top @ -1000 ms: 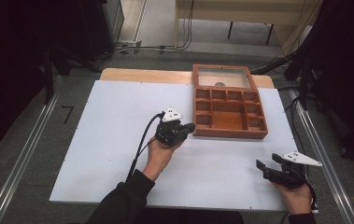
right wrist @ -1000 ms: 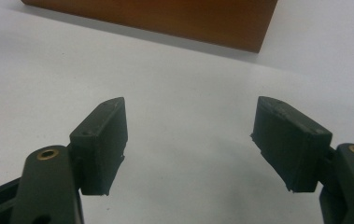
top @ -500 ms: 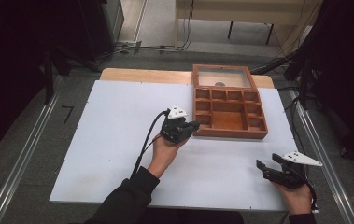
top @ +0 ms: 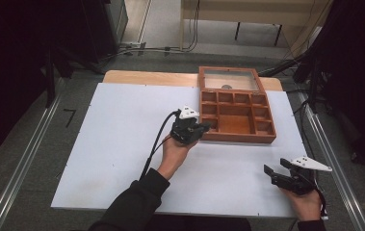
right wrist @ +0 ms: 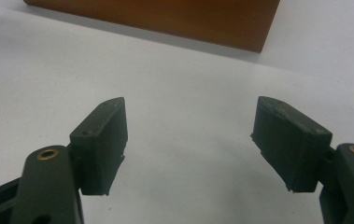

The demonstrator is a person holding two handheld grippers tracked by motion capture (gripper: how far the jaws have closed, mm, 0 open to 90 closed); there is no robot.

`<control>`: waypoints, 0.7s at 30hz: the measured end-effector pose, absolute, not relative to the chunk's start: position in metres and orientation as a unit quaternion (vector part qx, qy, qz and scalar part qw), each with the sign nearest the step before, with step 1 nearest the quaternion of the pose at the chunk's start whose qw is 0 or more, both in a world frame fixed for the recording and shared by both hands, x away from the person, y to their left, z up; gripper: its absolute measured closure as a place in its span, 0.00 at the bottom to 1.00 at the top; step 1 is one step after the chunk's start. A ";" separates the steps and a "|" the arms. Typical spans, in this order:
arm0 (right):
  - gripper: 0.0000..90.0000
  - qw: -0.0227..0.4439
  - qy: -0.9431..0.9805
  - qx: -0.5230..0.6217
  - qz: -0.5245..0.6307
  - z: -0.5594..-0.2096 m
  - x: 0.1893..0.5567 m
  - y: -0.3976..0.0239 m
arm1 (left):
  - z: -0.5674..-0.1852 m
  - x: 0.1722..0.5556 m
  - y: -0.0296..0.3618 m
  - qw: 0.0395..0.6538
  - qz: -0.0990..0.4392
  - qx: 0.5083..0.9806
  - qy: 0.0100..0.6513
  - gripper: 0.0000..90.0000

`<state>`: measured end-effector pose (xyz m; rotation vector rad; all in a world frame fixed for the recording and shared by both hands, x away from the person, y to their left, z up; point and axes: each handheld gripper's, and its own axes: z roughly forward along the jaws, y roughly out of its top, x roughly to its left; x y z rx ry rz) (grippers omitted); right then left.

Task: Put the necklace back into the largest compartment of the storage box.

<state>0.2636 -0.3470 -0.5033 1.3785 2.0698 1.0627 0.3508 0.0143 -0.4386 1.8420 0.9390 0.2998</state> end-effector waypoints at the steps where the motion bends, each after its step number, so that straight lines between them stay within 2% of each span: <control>1: 0.28 0.217 0.747 0.497 0.384 -0.503 0.264 -0.347 | -0.439 0.352 0.013 0.502 0.124 0.762 0.390 0.97; 21: 0.28 0.214 0.746 0.498 0.386 -0.503 0.263 -0.348 | -0.438 0.371 -0.009 0.496 0.120 0.766 0.391 0.97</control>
